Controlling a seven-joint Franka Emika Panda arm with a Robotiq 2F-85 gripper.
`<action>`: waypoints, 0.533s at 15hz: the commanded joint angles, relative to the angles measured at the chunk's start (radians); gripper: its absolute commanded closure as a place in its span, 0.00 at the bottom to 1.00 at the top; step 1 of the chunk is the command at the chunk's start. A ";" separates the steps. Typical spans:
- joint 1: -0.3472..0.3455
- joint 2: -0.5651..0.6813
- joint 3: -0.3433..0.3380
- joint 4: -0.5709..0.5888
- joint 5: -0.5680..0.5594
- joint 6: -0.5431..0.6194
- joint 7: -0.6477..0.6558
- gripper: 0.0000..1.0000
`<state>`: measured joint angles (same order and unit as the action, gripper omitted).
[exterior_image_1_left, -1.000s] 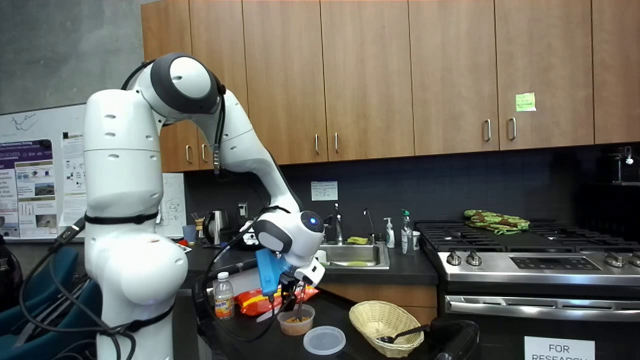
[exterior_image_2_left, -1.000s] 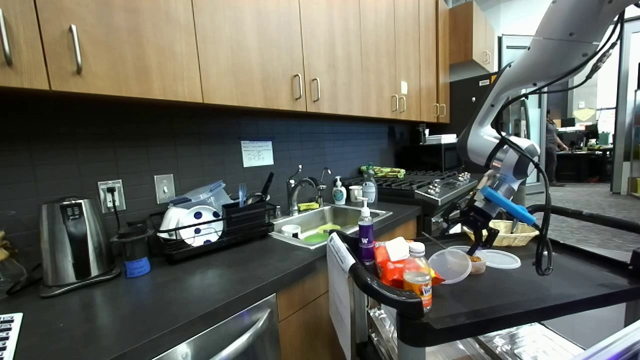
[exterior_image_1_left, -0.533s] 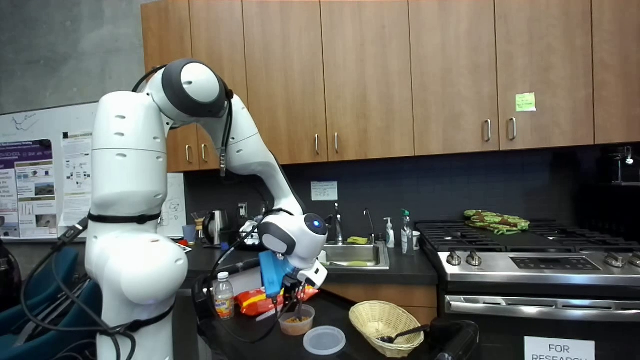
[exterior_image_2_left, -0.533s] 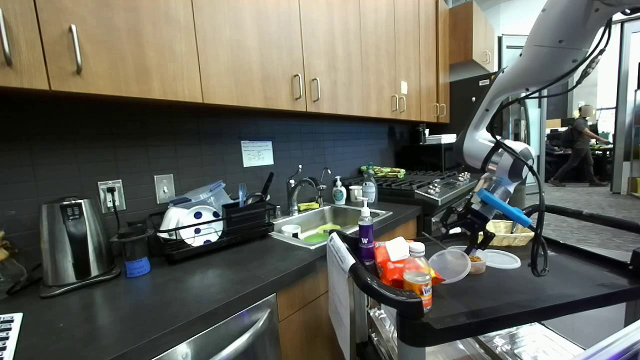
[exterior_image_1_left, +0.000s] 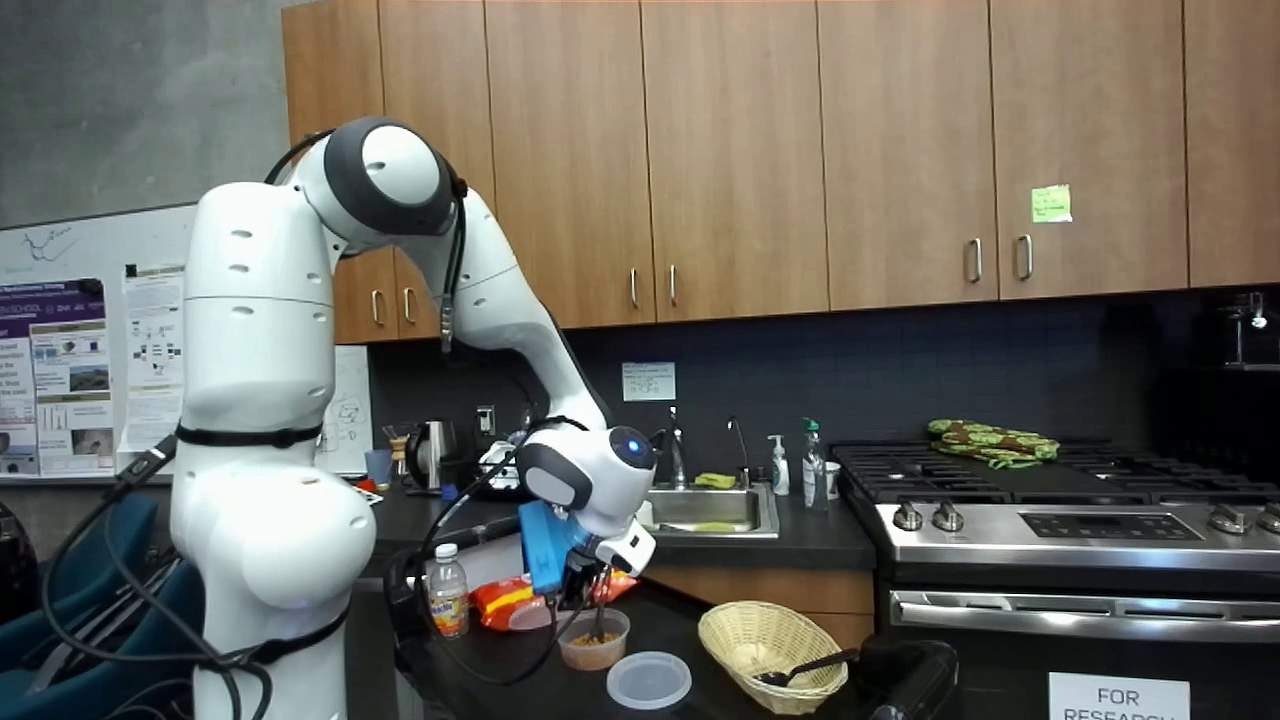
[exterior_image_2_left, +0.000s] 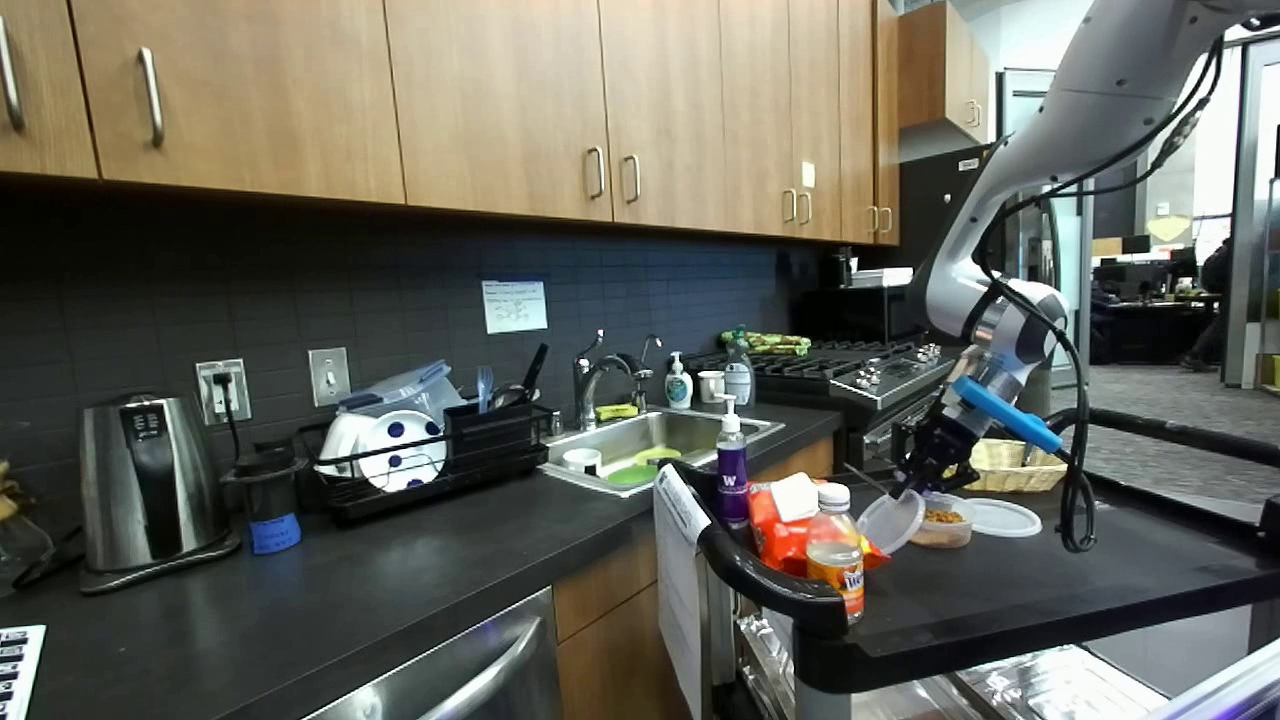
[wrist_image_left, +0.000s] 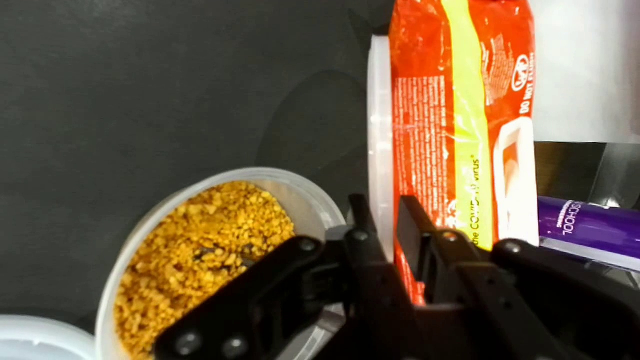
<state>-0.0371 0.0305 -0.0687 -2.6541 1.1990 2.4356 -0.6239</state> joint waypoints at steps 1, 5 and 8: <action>-0.005 -0.066 0.007 -0.034 -0.017 0.005 0.026 1.00; -0.001 -0.145 0.011 -0.070 -0.044 -0.002 0.067 0.98; -0.013 -0.223 0.002 -0.113 -0.068 0.009 0.105 0.98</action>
<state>-0.0368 -0.0697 -0.0669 -2.6976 1.1683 2.4347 -0.5836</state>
